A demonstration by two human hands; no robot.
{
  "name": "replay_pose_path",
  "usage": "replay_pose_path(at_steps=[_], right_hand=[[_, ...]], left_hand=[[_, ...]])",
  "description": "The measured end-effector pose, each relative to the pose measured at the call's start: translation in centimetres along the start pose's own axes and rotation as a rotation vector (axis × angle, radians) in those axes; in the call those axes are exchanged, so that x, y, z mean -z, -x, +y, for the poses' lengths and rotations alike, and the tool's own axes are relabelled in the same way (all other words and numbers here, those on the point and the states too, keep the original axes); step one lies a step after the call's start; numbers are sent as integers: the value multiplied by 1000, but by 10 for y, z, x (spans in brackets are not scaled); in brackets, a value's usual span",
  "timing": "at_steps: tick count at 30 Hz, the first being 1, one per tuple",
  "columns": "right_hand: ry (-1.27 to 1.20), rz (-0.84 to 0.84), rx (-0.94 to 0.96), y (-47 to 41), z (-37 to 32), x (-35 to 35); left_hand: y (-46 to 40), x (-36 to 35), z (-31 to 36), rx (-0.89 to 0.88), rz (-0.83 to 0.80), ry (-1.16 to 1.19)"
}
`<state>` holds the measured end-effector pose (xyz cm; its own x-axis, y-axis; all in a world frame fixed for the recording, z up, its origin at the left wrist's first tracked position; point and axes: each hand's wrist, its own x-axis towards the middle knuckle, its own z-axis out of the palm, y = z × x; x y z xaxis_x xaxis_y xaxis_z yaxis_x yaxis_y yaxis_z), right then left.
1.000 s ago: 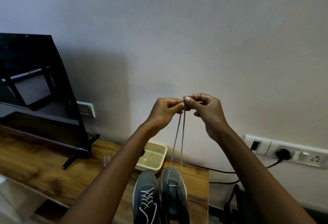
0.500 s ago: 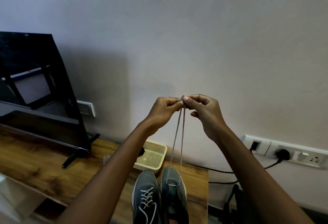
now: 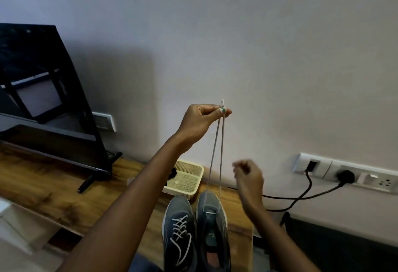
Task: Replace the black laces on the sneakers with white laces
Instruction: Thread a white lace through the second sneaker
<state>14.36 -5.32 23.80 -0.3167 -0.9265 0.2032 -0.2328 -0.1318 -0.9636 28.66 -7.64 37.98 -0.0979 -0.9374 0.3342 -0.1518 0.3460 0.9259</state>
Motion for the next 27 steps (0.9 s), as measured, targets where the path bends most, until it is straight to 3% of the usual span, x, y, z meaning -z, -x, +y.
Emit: replay_pose_path(at_steps=[2,7,11,17,21,27], right_hand=[[232,-117,41,20,43,-11],[747,-609,94,58,117,-50],[915,-786,-3,63,133,-68],[899,-827,-79,63,143,-76],[932,-850,-128,59,141,-74],[932,-893,-178,56,134,-75]], left_hand=[[-1,0,-1,2,13,3],[-2,-2,-2,0,33,3],[-6,-3,-8,-27,61,-74],[-15,-9,-2,-56,177,-159],[-18,-20,8,-72,169,-295],[-15,-27,8,-50,130,-272]])
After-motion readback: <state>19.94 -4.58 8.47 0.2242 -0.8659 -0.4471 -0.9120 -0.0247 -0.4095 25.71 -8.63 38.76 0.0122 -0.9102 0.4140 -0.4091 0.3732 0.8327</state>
